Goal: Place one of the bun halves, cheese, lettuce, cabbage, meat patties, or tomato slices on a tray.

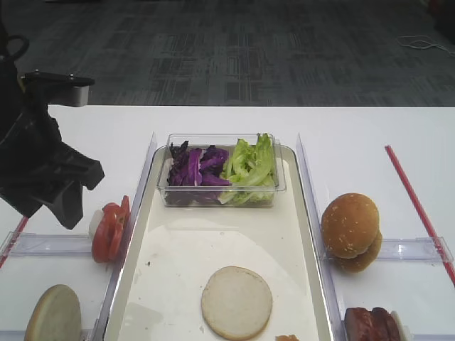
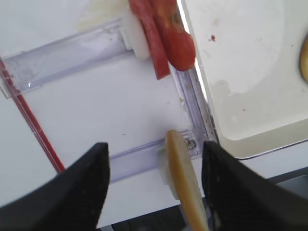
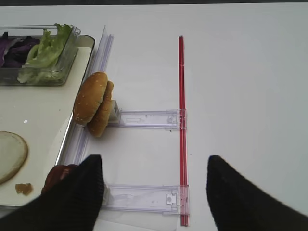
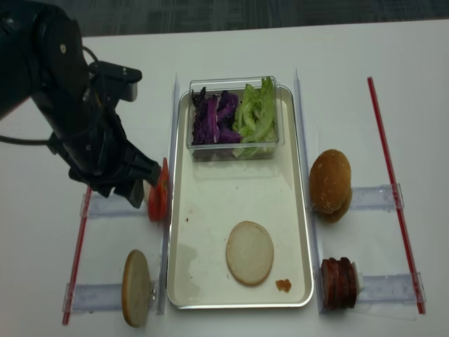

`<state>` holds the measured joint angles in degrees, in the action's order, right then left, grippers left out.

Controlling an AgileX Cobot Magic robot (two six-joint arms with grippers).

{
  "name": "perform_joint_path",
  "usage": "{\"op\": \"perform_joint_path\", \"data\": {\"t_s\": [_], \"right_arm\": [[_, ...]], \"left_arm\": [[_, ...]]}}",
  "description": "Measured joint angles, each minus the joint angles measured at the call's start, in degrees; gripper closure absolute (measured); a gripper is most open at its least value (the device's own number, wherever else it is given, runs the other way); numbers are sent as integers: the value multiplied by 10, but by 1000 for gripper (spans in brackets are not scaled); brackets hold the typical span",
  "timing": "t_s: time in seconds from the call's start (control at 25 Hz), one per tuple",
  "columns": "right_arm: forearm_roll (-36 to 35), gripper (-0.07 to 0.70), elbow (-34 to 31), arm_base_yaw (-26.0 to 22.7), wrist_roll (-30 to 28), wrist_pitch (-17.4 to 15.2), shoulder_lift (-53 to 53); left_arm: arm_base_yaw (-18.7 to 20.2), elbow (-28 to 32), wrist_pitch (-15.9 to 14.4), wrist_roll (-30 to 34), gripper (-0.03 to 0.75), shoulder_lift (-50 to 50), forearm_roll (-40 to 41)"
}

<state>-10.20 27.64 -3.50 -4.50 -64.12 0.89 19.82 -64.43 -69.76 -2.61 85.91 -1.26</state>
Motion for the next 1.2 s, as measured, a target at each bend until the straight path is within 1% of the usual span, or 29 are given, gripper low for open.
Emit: {"op": "perform_joint_path", "data": {"t_s": [0.24, 0.72, 0.88, 1.08, 1.2], "right_arm": [[0, 163, 0, 0, 0, 0, 0], [0, 163, 0, 0, 0, 0, 0], [0, 163, 0, 0, 0, 0, 0], [0, 163, 0, 0, 0, 0, 0], [0, 163, 0, 0, 0, 0, 0]], "left_arm": [[-28, 0, 0, 4, 286, -3, 2], [-128, 0, 0, 41, 295, -3, 8], [-153, 0, -1, 43, 295, -3, 24], [-173, 1, -1, 43, 295, -3, 31], [-179, 15, -1, 44, 295, -5, 32]]}}
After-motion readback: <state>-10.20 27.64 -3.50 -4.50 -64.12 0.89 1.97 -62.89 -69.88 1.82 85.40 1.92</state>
